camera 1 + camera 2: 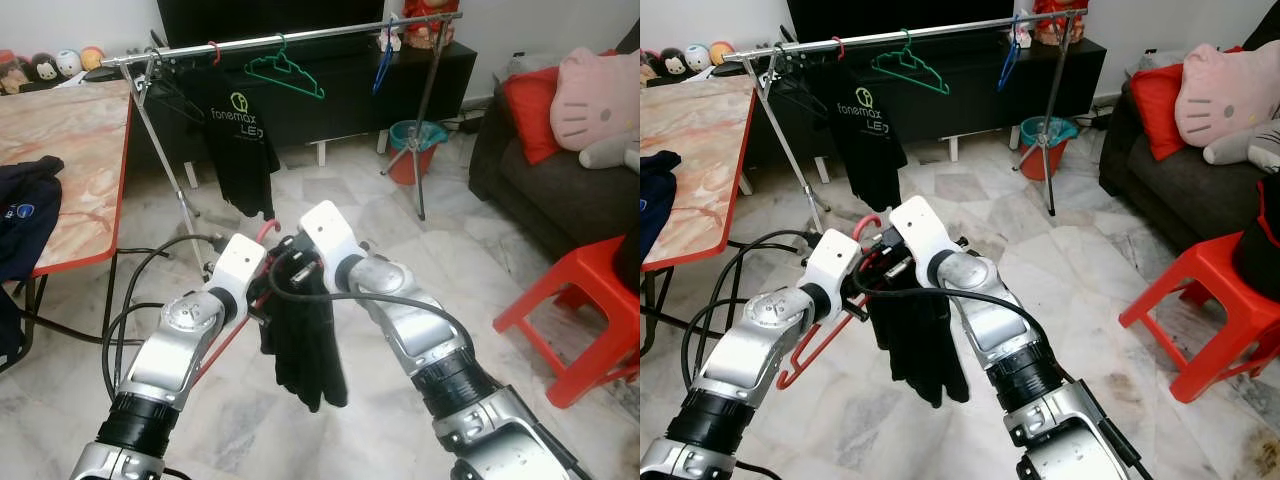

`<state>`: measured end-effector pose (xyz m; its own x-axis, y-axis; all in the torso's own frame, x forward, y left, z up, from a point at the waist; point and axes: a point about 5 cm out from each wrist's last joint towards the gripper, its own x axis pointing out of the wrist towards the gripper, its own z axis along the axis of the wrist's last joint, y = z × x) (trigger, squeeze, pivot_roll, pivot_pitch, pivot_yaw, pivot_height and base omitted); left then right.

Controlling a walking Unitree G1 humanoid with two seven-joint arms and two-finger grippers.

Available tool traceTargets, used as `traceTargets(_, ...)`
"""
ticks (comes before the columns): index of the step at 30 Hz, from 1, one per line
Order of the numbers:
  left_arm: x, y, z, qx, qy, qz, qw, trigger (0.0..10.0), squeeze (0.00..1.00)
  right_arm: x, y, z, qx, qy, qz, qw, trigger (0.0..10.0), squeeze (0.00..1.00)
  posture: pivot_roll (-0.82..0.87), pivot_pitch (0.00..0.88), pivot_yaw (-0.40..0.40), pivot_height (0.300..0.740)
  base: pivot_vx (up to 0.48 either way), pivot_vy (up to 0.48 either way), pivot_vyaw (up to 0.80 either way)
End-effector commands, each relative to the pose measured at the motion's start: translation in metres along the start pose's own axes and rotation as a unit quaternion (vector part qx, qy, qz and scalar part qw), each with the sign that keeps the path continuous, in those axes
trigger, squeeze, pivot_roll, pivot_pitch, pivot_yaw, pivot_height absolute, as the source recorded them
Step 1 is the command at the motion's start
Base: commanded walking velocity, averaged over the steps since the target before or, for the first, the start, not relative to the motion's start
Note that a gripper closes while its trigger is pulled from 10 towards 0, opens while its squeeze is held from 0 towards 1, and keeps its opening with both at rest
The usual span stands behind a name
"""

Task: Hang hanger

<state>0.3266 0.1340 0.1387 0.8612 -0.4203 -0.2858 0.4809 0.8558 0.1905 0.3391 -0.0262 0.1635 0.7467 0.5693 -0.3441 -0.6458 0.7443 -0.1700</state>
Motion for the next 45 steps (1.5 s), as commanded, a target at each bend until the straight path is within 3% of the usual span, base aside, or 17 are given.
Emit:
traceTargets(1, 0.001, 0.004, 0.01, -0.01, -0.028, 0.006, 1.0, 10.0, 0.0, -0.001, 0.006, 0.001, 0.004, -0.005, 0.008, 1.0, 10.0, 0.0, 0.06, 0.0, -0.007, 0.74, 0.0, 0.0, 0.0)
traceTargets(6, -0.001, -0.007, 0.008, -0.012, -0.038, -0.036, 0.999, 10.0, 0.0, -0.003, 0.009, 0.004, 0.026, -0.027, 0.019, 0.999, 10.0, 0.0, 0.07, 0.0, -0.009, 0.74, 0.0, 0.0, 0.0)
traceTargets(19, -0.001, -0.006, 0.01, -0.036, -0.057, -0.035, 0.997, 10.0, 0.0, -0.005, 0.011, -0.003, 0.025, -0.013, 0.027, 0.999, 10.0, 0.0, 0.07, 0.0, -0.012, 0.74, 0.0, 0.0, 0.0)
traceTargets(20, -0.001, -0.006, 0.01, -0.037, -0.058, -0.035, 0.997, 10.0, 0.0, -0.006, 0.011, -0.004, 0.027, -0.013, 0.03, 0.999, 10.0, 0.8, 0.07, 0.0, -0.013, 0.74, 0.0, 0.0, 0.0)
traceTargets(21, -0.001, -0.006, 0.01, -0.038, -0.059, -0.036, 0.997, 10.0, 0.0, -0.006, 0.012, -0.004, 0.026, -0.013, 0.032, 0.999, 10.0, 1.0, 0.07, 0.0, -0.013, 0.74, 0.0, 0.0, 0.0)
traceTargets(45, 0.0, 0.002, 0.011, -0.053, -0.074, -0.001, 0.996, 10.0, 0.0, -0.019, 0.02, -0.013, 0.016, 0.007, 0.053, 0.998, 10.0, 1.0, 0.06, 0.0, -0.015, 0.74, 0.0, 0.0, 0.0)
